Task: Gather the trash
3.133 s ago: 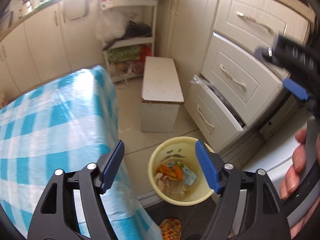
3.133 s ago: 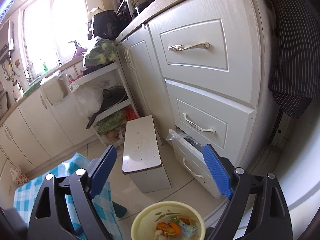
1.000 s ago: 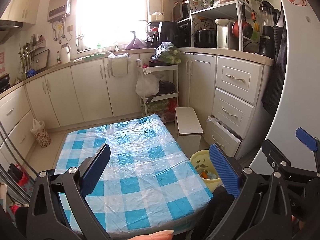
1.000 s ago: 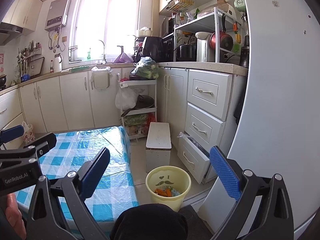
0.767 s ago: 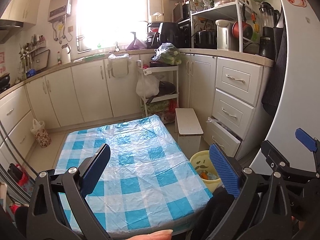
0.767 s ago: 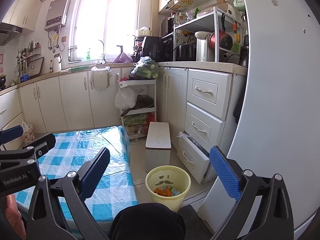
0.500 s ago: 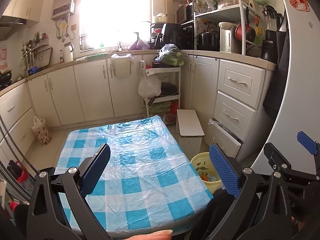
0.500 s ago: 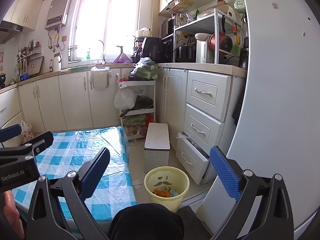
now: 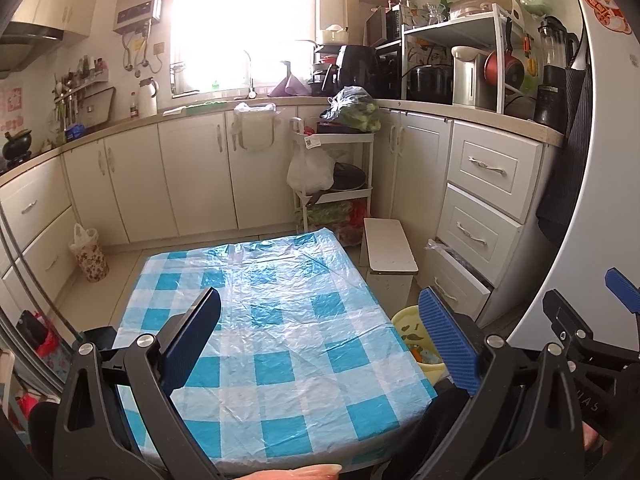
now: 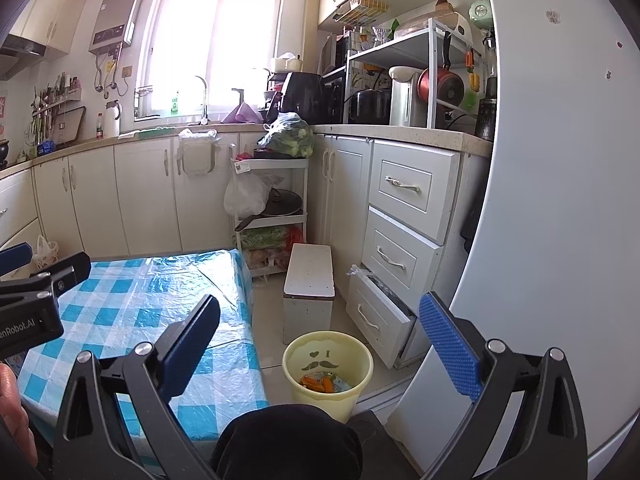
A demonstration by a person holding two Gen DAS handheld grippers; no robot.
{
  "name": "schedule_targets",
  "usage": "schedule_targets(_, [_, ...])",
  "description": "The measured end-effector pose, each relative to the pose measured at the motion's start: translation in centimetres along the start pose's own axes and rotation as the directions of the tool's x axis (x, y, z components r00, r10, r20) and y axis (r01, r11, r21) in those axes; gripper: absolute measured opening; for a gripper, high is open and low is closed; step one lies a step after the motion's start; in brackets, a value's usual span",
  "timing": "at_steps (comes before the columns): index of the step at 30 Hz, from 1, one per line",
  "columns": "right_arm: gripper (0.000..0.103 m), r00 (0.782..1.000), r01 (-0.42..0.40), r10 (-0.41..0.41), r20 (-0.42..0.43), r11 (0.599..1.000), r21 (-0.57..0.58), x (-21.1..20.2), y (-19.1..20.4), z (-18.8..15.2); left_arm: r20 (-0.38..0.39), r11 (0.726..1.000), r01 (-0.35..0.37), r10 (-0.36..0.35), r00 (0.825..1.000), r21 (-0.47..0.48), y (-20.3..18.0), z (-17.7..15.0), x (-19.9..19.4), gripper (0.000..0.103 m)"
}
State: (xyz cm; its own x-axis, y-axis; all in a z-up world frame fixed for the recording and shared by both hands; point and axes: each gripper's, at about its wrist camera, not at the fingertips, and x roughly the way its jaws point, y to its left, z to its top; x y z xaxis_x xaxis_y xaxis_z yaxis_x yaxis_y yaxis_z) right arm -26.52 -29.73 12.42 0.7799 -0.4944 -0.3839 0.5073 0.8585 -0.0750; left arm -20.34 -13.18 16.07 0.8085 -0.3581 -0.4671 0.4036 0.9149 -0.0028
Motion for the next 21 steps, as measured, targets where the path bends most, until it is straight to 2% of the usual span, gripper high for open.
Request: schedule_targets(21, [0.096, 0.998, 0.046, -0.048, -0.042, 0.998, -0.044, 0.1, 1.3, 0.2, -0.044, 1.0, -0.018, 0.017, 0.999, -0.023, 2.2, -1.1, 0.9, 0.096])
